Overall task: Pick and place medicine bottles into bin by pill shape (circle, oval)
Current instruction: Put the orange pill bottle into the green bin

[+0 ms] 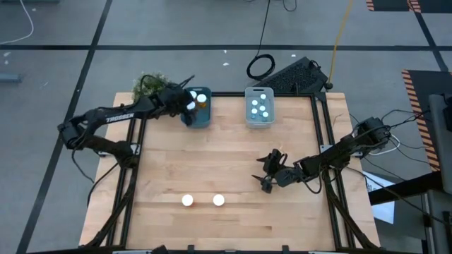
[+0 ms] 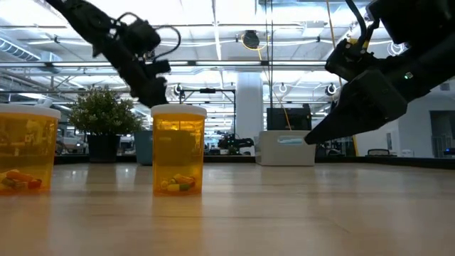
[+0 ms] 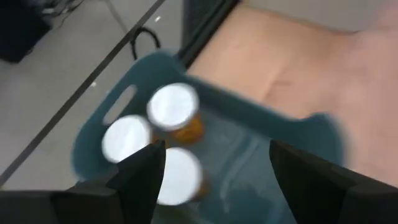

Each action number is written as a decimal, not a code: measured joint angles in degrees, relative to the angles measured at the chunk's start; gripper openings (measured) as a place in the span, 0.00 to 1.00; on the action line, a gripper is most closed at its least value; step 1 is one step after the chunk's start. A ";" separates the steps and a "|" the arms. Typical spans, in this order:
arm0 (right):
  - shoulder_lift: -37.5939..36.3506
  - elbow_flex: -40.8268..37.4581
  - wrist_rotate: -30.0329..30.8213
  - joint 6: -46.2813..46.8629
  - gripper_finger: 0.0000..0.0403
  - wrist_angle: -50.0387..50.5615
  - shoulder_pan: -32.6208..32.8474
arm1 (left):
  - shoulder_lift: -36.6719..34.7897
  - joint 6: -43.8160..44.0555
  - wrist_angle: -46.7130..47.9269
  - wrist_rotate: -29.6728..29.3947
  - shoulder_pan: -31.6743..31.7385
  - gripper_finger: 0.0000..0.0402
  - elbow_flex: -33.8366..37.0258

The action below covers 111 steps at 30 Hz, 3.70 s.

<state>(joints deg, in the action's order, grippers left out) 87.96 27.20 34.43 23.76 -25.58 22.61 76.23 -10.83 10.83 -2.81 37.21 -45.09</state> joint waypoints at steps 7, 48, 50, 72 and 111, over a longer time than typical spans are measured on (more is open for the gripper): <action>0.00 0.01 -4.64 1.70 0.85 -0.94 0.16 | -7.81 3.87 6.38 -0.67 -11.10 0.73 -0.67; 0.00 0.00 -4.51 2.12 0.85 -5.86 5.64 | 25.96 21.40 29.75 -10.68 -67.62 0.86 -37.07; 0.00 0.00 -4.54 2.30 0.85 -5.84 5.76 | 27.45 21.45 29.66 -10.51 -67.16 0.91 -37.65; 0.00 0.00 -4.57 3.83 0.85 -5.71 6.78 | 37.09 18.36 29.11 -6.16 -62.58 0.80 -37.63; 0.00 0.00 -2.54 7.50 0.85 -5.03 10.51 | 8.99 4.60 44.46 -18.32 -44.42 0.57 -37.63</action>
<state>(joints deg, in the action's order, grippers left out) 87.96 27.20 31.89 31.26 -30.61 33.12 85.22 -6.23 55.29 -21.12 -7.20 -82.72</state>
